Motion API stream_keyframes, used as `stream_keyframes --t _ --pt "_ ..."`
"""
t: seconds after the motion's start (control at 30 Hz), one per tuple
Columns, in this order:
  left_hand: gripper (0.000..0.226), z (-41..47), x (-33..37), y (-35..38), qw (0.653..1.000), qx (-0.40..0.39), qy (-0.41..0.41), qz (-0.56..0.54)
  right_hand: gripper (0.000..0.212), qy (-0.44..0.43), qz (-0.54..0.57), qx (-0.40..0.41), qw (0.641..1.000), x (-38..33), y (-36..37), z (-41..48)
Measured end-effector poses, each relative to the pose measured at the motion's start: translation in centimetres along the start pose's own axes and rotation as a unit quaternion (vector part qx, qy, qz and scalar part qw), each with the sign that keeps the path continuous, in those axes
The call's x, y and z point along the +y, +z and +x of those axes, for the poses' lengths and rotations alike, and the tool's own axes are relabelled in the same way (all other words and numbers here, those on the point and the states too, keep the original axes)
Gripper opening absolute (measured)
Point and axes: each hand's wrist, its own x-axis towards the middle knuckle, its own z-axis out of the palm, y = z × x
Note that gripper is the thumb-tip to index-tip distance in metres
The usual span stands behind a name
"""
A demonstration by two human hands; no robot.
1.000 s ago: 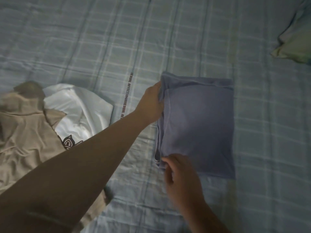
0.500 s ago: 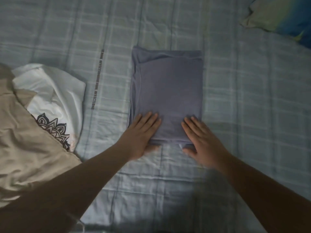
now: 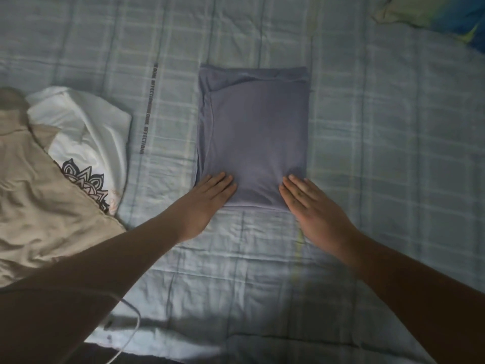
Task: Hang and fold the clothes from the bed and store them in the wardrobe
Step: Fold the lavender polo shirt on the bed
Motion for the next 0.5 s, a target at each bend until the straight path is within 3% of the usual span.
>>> stream_keyframes --t 0.2,0.37,0.5 --pt "0.077 -4.5 5.8 0.7 0.998 -0.011 0.052 -0.012 0.053 -0.095 0.052 -0.037 0.993 -0.8 0.4 -6.3" --pt "0.078 -7.0 9.1 3.6 0.997 -0.048 0.047 -0.023 0.054 -0.058 0.082 -0.098 0.990 -3.6 1.2 -9.6" --pt "0.076 -7.0 8.8 3.4 0.991 -0.057 0.022 -0.123 0.059 -0.005 0.156 -0.116 0.981 -4.0 -0.2 -8.7"
